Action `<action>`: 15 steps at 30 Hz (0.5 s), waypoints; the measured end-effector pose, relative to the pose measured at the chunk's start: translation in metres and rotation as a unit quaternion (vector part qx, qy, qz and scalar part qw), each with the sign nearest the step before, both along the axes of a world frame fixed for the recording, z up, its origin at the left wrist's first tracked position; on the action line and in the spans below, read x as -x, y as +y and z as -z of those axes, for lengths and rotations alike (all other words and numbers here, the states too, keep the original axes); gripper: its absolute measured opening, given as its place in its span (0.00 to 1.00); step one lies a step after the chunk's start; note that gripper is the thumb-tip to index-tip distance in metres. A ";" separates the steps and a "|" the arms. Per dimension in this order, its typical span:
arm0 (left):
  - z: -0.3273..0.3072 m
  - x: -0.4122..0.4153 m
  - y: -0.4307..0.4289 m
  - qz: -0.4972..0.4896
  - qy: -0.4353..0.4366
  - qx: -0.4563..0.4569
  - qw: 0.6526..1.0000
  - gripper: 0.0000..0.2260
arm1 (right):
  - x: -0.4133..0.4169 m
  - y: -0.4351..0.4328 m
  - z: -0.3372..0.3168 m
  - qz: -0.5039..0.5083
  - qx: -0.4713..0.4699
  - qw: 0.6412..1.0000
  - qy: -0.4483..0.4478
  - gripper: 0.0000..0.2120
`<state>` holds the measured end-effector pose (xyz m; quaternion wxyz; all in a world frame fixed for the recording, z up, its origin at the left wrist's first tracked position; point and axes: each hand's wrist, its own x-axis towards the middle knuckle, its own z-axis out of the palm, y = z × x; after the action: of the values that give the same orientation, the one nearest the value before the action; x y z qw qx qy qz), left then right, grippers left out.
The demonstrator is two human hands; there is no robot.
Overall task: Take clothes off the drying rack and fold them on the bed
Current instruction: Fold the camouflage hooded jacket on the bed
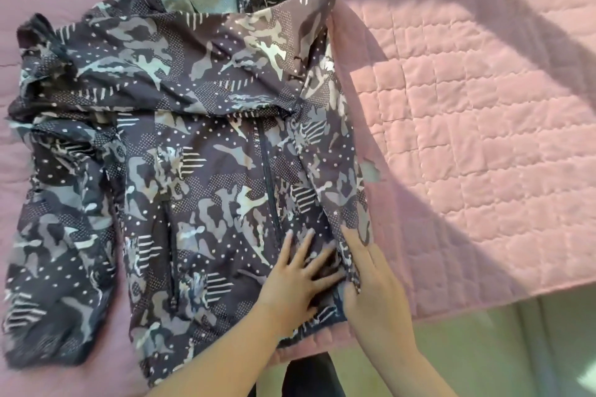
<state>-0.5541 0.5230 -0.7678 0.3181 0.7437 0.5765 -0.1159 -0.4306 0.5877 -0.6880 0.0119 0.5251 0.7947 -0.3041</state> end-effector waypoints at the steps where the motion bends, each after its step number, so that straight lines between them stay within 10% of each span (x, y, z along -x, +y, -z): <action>1: -0.003 -0.007 -0.002 0.011 -0.007 0.006 1.000 0.28 | 0.003 -0.007 0.001 -0.017 0.035 0.999 0.015 0.46; 5: -0.009 -0.010 -0.009 -0.054 -0.095 0.031 0.994 0.29 | 0.004 -0.023 0.025 -0.040 0.245 0.969 0.005 0.49; 9: -0.006 0.009 -0.015 -0.290 -0.277 0.014 0.916 0.18 | -0.002 -0.015 0.034 0.022 0.221 0.971 0.086 0.27; 13: -0.023 0.026 0.022 -0.685 -0.408 0.132 0.589 0.12 | -0.017 0.003 0.037 0.031 -0.052 0.997 0.044 0.17; 15: -0.022 0.041 0.050 -0.732 -0.451 0.159 0.485 0.14 | -0.030 0.008 0.048 -0.034 -0.063 0.997 -0.038 0.23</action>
<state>-0.5949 0.5731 -0.7462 0.6173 -0.0598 0.6623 0.4204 -0.4008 0.5957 -0.7356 0.0197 0.5091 0.8284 -0.2328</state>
